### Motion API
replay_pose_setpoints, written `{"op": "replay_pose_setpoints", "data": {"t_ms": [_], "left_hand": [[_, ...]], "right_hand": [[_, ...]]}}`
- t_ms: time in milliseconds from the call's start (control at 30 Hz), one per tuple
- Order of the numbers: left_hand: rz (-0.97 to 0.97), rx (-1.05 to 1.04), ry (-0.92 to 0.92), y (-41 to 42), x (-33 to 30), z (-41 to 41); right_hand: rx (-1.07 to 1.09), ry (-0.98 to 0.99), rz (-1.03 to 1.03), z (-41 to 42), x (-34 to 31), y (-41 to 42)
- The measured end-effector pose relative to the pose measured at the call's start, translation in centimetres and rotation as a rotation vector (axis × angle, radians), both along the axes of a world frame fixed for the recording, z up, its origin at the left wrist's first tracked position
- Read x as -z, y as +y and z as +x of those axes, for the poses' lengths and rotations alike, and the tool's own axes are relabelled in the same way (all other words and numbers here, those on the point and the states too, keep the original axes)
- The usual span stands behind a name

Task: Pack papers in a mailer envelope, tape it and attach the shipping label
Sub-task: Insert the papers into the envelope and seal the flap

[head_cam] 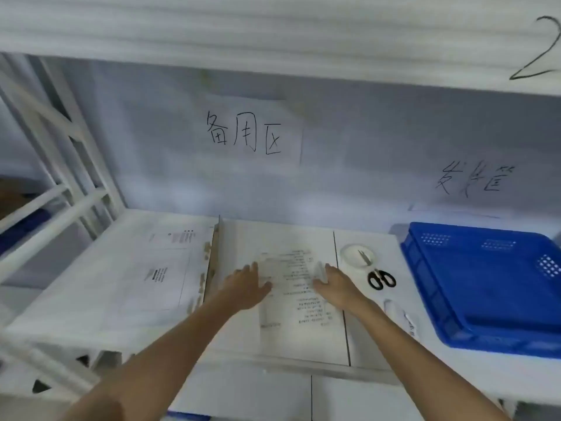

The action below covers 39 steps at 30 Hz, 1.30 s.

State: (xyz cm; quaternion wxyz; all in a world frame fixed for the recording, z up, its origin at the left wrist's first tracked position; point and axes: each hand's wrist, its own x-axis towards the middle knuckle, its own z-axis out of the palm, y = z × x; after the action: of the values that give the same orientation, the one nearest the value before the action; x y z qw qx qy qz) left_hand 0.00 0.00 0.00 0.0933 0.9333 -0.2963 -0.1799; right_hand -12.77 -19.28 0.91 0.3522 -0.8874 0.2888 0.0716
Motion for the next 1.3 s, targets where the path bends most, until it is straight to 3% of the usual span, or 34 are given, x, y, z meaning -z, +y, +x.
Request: {"op": "replay_pose_setpoints", "data": {"t_ms": [100,200,300,467,600,767,833,933,1033,1300], "left_hand": [[-0.035,-0.107,0.040,-0.2,1.4,-0.7],[-0.205,-0.183,0.059,-0.8,1.4,-1.5],[-0.490,-0.384,0.306,-1.5,1.2,-1.7],[-0.698,-0.491,0.616,-1.0,1.3,-1.5],[-0.900,-0.317,0.796,0.1,-0.8,-1.2],[-1.168,-0.217,0.910,0.2,-6.0,-0.9],[-1.201,-0.175,0.922,-0.1,-7.5,-0.7],[-1.150,-0.197,0.871,-1.0,-7.9,-1.5],[-1.028,-0.239,0.827,-1.6,-5.0,-2.7],[-0.967,-0.351,0.795,-1.9,-3.6,-4.1]], "right_hand": [[0.158,0.044,0.003,0.1,1.2,0.7],[0.225,0.056,-0.057,0.2,1.4,1.4],[0.279,0.048,-0.035,0.6,1.4,1.6],[0.304,-0.119,0.262,0.1,1.9,1.6],[0.339,-0.272,0.603,-0.6,2.0,0.6],[0.289,-0.526,1.057,-0.8,-3.1,-1.1],[0.263,-0.591,0.998,-0.7,-4.8,-1.3],[0.155,-0.635,0.705,-0.9,-6.5,0.0],[0.147,-0.538,0.447,-1.0,-4.2,1.3],[0.148,-0.454,0.436,-1.5,-3.1,1.9]]}}
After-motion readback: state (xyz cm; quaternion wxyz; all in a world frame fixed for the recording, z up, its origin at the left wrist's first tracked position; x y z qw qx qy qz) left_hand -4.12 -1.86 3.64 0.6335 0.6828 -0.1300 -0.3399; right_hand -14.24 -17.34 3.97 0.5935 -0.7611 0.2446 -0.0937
